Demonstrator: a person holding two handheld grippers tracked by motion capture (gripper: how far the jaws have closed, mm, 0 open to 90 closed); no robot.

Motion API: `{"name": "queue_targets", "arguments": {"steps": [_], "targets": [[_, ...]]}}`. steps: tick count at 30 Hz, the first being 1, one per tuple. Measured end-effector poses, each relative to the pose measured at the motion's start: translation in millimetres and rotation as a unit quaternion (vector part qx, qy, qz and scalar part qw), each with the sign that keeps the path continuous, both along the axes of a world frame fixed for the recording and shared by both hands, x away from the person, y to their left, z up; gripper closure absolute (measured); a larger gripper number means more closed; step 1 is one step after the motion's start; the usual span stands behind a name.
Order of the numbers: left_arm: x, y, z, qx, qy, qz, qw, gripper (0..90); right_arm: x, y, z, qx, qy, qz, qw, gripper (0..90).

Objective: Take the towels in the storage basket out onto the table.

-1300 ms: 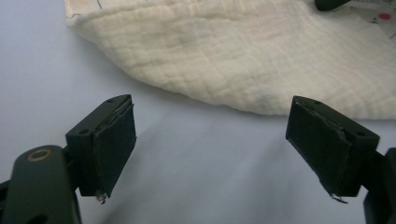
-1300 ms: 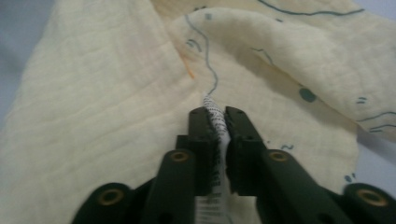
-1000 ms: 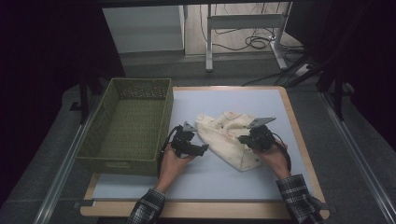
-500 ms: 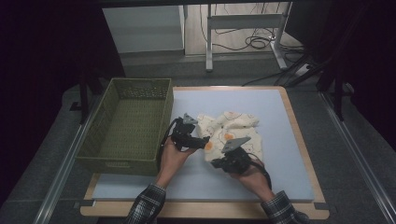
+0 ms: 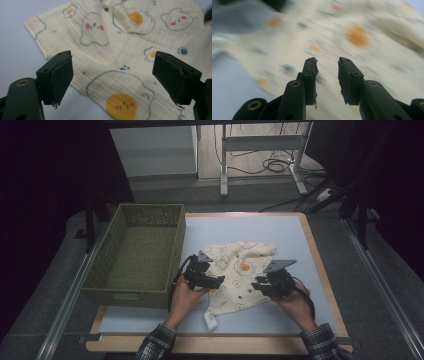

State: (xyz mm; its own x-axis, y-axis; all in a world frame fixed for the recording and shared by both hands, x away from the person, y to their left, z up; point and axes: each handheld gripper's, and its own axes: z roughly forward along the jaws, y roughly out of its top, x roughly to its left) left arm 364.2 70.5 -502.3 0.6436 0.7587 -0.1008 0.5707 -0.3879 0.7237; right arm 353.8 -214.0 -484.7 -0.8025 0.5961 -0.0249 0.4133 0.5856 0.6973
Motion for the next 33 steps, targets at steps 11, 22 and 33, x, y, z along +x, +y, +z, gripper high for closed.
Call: {"name": "queue_targets", "arguments": {"steps": [11,22,33], "targets": [[-37.6,0.0,-20.5,0.018,-0.001,-0.020,0.9996,17.4,29.1,-74.2,-14.4,0.004,0.007,-0.117,0.9931,67.7],[-54.4,3.7,-42.3,0.027,-0.008,-0.011,0.9996,10.4,21.6,-63.9,-33.2,0.023,0.030,-0.093,0.9949,85.5],[-54.0,3.3,-43.0,0.029,-0.009,-0.012,0.9995,9.5,6.8,-55.3,34.9,0.016,-0.027,-0.077,0.9965,79.5]]}}
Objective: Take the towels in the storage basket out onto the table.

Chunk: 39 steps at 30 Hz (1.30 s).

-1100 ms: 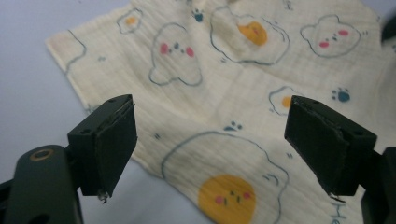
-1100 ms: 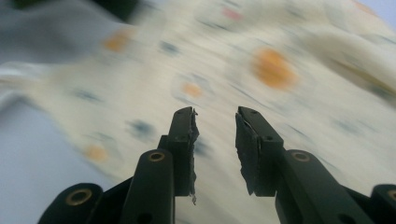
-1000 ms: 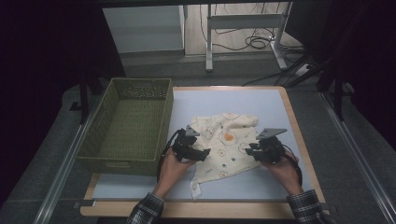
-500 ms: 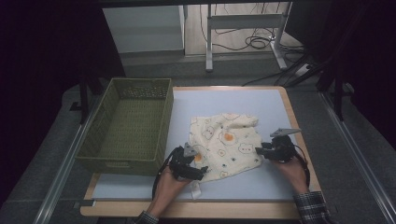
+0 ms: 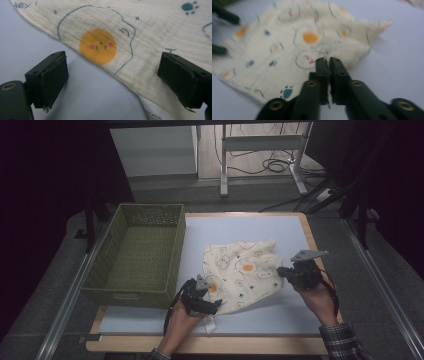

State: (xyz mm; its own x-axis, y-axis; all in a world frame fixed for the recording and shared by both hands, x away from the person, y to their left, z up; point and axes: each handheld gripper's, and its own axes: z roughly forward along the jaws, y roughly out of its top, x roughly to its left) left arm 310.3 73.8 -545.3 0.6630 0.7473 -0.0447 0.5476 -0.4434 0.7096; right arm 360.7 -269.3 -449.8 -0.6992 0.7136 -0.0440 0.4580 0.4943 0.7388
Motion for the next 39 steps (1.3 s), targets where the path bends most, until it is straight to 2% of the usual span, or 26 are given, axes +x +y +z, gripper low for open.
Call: {"name": "queue_targets", "arguments": {"steps": [1,4,7,14,19,23,28,32,33,35,36,37,38,39], "targets": [[0.0,0.0,-0.1,0.000,0.000,0.000,1.0000,9.5,0.7,4.1,7.2,0.005,-0.005,0.002,1.0000,72.6],[-0.1,0.1,-0.1,-0.001,0.000,0.000,1.0000,9.5,4.3,15.1,15.9,-0.014,-0.011,0.006,0.9998,68.5],[-0.1,0.1,-0.1,-0.001,0.000,0.000,1.0000,9.5,7.4,13.0,8.4,-0.021,-0.002,-0.001,0.9998,66.9],[-2.9,0.9,1.7,-0.002,-0.001,0.000,1.0000,12.1,3.6,-21.1,-19.6,-0.020,0.025,-0.034,0.9989,65.3],[-14.1,3.8,5.4,-0.003,-0.003,-0.014,0.9999,26.5,-6.6,-38.2,-34.5,-0.014,0.041,-0.043,0.9981,64.5],[-27.4,7.8,9.9,-0.015,-0.004,-0.034,0.9993,37.2,-21.4,-41.3,-46.9,-0.010,0.051,-0.035,0.9981,63.6],[-36.9,11.7,12.1,-0.027,0.002,-0.056,0.9980,50.3,-36.5,-43.1,-56.6,-0.019,0.051,-0.032,0.9980,63.2],[-39.9,4.2,7.0,-0.007,0.002,-0.066,0.9978,52.6,-43.0,-45.6,-64.4,-0.018,0.051,-0.034,0.9980,63.3],[-40.9,2.7,6.4,-0.007,-0.004,-0.065,0.9979,53.8,-45.1,-46.3,-65.6,-0.011,0.048,-0.038,0.9981,66.3],[-41.5,0.8,7.0,-0.006,-0.002,-0.067,0.9977,61.8,-47.9,-46.5,-66.3,-0.002,0.051,-0.032,0.9982,77.9],[-41.5,0.8,7.0,-0.006,-0.002,-0.067,0.9977,65.8,-47.9,-46.5,-66.3,-0.002,0.051,-0.032,0.9982,77.9],[-42.0,-0.4,7.7,-0.006,0.001,-0.070,0.9976,65.8,-48.7,-46.2,-67.0,0.006,0.054,-0.026,0.9982,82.5],[-41.7,-0.4,8.0,-0.009,0.007,-0.074,0.9972,82.3,-50.2,-45.2,-67.1,0.007,0.056,-0.025,0.9981,85.5],[-40.8,-0.4,7.9,-0.020,0.017,-0.081,0.9964,87.1,-50.6,-45.1,-66.6,0.006,0.057,-0.025,0.9980,85.7]]}}
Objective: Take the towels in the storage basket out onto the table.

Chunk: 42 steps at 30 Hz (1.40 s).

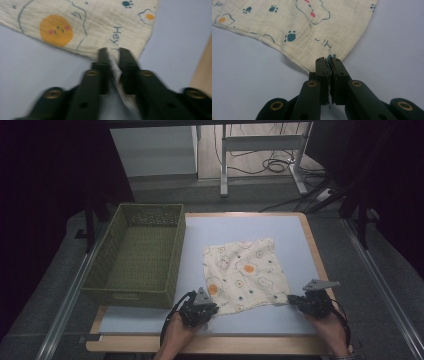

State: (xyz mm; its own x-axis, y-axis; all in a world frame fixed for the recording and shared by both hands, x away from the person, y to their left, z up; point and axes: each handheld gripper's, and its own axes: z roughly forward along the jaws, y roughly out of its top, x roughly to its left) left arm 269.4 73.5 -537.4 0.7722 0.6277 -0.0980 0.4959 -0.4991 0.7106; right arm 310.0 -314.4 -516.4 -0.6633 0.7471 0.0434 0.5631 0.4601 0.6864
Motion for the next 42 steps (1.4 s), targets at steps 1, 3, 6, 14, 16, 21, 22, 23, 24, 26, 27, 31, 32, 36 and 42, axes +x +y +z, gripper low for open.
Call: {"name": "queue_targets", "arguments": {"steps": [1,3,6,14,16,21,22,23,24,26,27,31,32,36,42], "targets": [[0.1,0.2,0.7,0.003,0.000,-0.002,1.0000,88.2,-0.9,0.1,0.6,-0.002,0.000,0.001,1.0000,85.8],[0.2,0.9,1.8,0.010,0.000,-0.006,0.9999,88.6,-4.7,-0.7,1.9,-0.002,0.000,0.003,1.0000,85.8],[-0.7,7.9,5.2,0.019,0.005,-0.007,0.9998,88.5,-13.6,-5.4,3.8,-0.001,-0.003,0.003,1.0000,85.8],[-13.4,22.2,6.5,0.005,0.028,-0.014,0.9995,88.1,-44.8,-18.2,2.8,0.023,0.006,0.009,0.9997,85.8],[-18.3,23.5,5.4,0.003,0.029,-0.014,0.9995,86.9,-54.6,-18.5,1.0,0.023,0.009,0.014,0.9996,85.7],[-12.1,26.9,11.2,-0.012,0.021,0.006,0.9997,69.9,-64.4,-18.9,5.7,0.031,0.000,0.016,0.9994,79.9],[-10.4,26.8,12.6,-0.013,0.020,0.007,0.9997,69.3,-62.7,-19.2,7.7,0.032,-0.003,0.017,0.9993,77.0],[-7.0,25.8,14.7,-0.009,0.014,0.010,0.9998,67.8,-61.0,-19.3,8.9,0.032,-0.003,0.017,0.9993,74.7],[-4.6,25.1,15.5,-0.005,0.010,0.013,0.9999,65.1,-57.5,-18.8,10.3,0.030,-0.005,0.018,0.9994,73.2],[4.0,23.1,16.2,-0.004,0.008,0.023,0.9997,61.9,-51.0,-17.9,11.2,0.026,-0.010,0.016,0.9995,72.0],[4.0,23.1,16.2,-0.004,0.008,0.023,0.9997,60.0,-51.0,-17.9,11.2,0.026,-0.010,0.016,0.9995,72.0],[25.4,17.8,14.5,-0.003,0.009,0.043,0.9990,51.7,-29.1,-14.2,9.5,0.021,-0.007,0.006,0.9997,61.6],[28.2,17.4,15.0,-0.004,0.009,0.047,0.9988,50.9,-24.6,-13.5,9.3,0.020,-0.004,0.001,0.9998,59.3],[40.4,15.3,18.6,-0.006,0.005,0.061,0.9981,46.2,-12.6,-11.7,10.4,0.014,-0.003,-0.014,0.9998,56.2],[61.9,8.2,22.0,0.000,-0.003,0.070,0.9975,38.1,15.1,-6.8,14.5,0.014,-0.012,-0.025,0.9995,44.2]]}}
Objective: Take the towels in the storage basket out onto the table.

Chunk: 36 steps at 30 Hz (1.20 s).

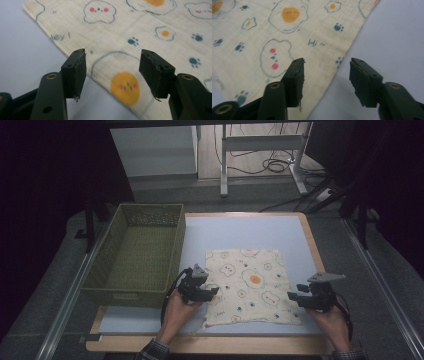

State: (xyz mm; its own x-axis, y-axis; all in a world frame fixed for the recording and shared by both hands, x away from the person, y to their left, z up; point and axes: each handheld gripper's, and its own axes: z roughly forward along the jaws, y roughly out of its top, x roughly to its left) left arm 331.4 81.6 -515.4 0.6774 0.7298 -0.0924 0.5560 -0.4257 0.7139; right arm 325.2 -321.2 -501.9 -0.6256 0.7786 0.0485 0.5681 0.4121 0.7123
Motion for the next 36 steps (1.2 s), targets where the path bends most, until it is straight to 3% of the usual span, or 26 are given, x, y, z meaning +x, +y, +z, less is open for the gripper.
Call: {"name": "queue_targets", "arguments": {"steps": [5,7,15,19,23,26,27,29,32,36], "targets": [[14.6,-10.7,-1.5,0.014,-0.010,0.005,0.9998,34.7,15.6,4.6,1.3,-0.006,-0.002,0.002,1.0000,43.1],[27.4,-14.6,-2.5,0.024,-0.016,0.017,0.9994,34.8,27.1,8.2,2.2,-0.010,0.000,0.006,0.9999,42.1],[56.5,-14.7,-6.9,0.027,-0.024,0.058,0.9977,39.1,56.4,15.5,2.5,-0.026,-0.017,-0.005,0.9995,39.7],[67.0,-14.0,-7.8,0.028,-0.023,0.071,0.9968,42.6,72.1,17.6,1.4,-0.020,-0.019,-0.014,0.9995,40.2],[83.4,-12.0,-8.3,0.037,-0.029,0.094,0.9944,45.6,87.7,16.5,0.9,-0.015,-0.013,-0.022,0.9996,47.7],[90.0,-10.0,-9.4,0.031,-0.029,0.103,0.9938,46.1,94.2,15.2,1.5,-0.018,-0.016,-0.025,0.9994,52.7],[93.7,-9.1,-11.2,0.024,-0.028,0.109,0.9933,48.6,103.7,13.1,1.5,-0.011,-0.013,-0.028,0.9995,57.7],[97.1,-9.9,-13.4,0.029,-0.030,0.113,0.9927,51.6,112.5,12.0,1.8,-0.011,-0.017,-0.032,0.9993,62.2],[101.1,-8.4,-14.2,0.027,-0.036,0.124,0.9913,53.5,122.9,13.8,1.7,-0.003,-0.015,-0.036,0.9992,65.1],[108.5,-5.6,-13.2,0.025,-0.035,0.139,0.9894,54.5,138.7,22.2,-2.5,-0.014,-0.016,-0.041,0.9989,67.5]]}}
